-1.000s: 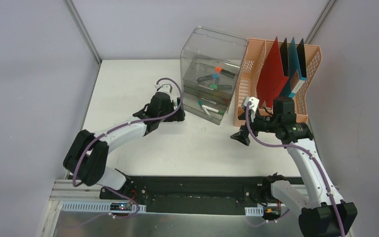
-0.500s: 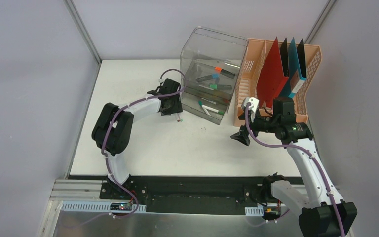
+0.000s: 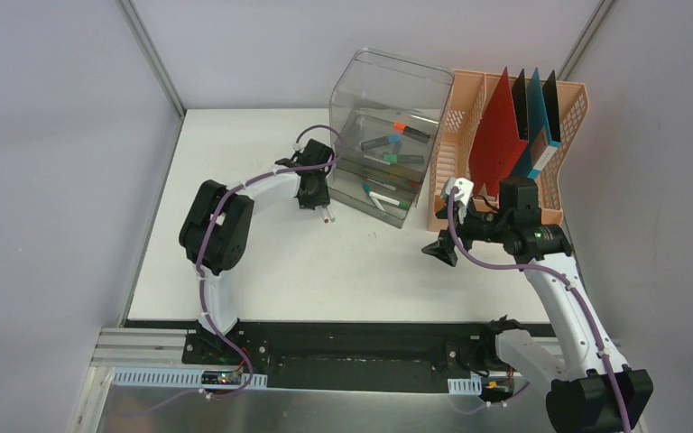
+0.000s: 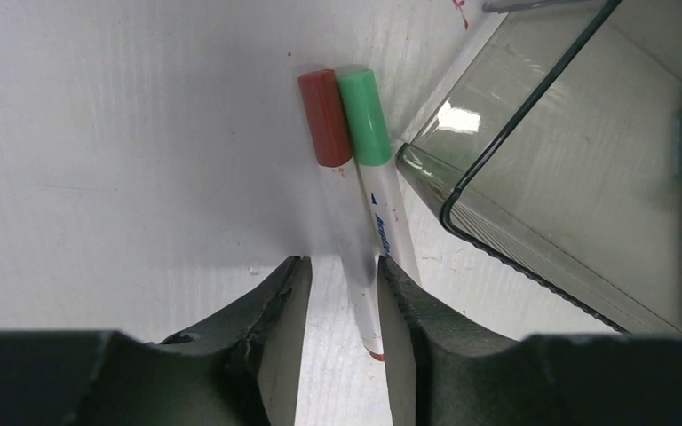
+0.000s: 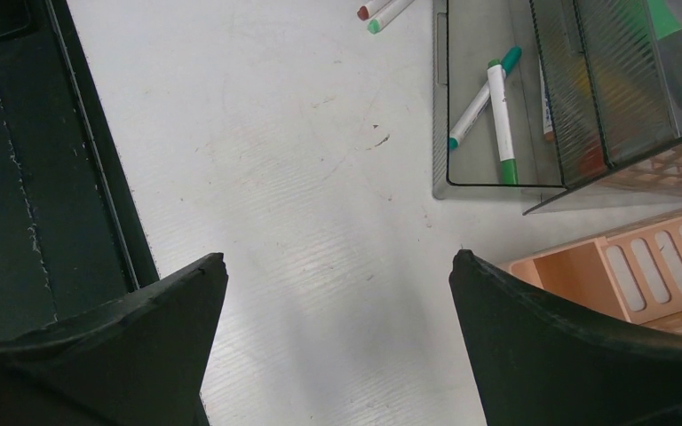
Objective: Organize the desk
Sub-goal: Pick up the stationery from the center of the board.
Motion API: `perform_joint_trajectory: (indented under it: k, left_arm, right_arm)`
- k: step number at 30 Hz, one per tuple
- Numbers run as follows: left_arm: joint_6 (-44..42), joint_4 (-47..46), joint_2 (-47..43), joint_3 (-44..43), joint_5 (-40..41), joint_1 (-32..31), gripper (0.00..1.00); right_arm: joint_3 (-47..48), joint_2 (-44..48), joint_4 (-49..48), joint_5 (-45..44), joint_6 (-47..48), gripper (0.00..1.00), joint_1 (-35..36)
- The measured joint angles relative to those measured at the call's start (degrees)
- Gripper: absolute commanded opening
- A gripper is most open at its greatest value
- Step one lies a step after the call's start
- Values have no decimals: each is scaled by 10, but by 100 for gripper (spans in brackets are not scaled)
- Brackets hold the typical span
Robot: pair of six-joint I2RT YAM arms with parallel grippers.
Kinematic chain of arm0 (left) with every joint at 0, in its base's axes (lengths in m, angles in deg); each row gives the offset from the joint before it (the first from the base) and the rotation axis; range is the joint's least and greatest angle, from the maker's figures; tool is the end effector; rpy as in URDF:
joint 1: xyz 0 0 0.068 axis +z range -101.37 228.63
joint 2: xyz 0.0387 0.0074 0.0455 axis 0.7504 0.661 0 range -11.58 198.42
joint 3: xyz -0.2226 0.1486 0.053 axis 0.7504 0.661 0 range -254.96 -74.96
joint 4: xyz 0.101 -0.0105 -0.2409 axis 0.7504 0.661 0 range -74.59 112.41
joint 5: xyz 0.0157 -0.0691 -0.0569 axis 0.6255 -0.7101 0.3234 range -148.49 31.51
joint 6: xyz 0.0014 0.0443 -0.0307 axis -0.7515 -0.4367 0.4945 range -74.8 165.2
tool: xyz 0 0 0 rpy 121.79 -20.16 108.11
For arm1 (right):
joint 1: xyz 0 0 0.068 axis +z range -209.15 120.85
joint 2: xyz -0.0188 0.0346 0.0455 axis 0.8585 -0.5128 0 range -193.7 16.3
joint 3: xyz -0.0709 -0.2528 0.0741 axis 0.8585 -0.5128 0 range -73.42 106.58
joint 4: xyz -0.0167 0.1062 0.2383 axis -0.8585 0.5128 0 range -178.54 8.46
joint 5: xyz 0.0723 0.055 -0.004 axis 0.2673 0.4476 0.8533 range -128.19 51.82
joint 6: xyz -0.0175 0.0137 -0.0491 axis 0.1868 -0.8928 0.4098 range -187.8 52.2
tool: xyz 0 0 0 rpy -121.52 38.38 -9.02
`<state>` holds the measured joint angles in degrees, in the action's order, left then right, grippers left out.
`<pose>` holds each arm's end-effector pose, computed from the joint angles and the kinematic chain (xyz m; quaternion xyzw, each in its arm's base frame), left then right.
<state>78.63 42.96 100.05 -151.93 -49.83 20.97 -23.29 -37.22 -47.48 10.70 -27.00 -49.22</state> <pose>0.3602 -0.1826 0.1724 -0.0668 0.9658 -0.0586 0.2435 0.1734 0.0577 0.3030 -0.5043 0.6898 0.2740 0.4412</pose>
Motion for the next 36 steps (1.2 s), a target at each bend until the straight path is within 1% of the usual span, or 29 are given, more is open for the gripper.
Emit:
perform_joint_trajectory:
  k: [3,14,20,23,30,33,36]
  left_arm:
    - [-2,5,3,-2,0,0,30]
    - [-29,14,6,-2,10,0,27]
    - [-59,26,6,-1,40,0,8]
    - [-72,26,5,1,47,-2,0]
    - [-80,26,-24,36,64,-1,0]
    - [-80,27,-62,73,65,0,0]
    - [-80,17,-122,119,62,0,0]
  right_arm:
    - [0,0,0,0,1,99,0]
    - [0,0,0,0,1,99,0]
    - [0,0,0,0,1,99,0]
    - [0,0,0,0,1,99,0]
    - [0,0,0,1,1,99,0]
    - [0,0,0,9,-1,99,0]
    - [0,0,0,25,-6,99,-1]
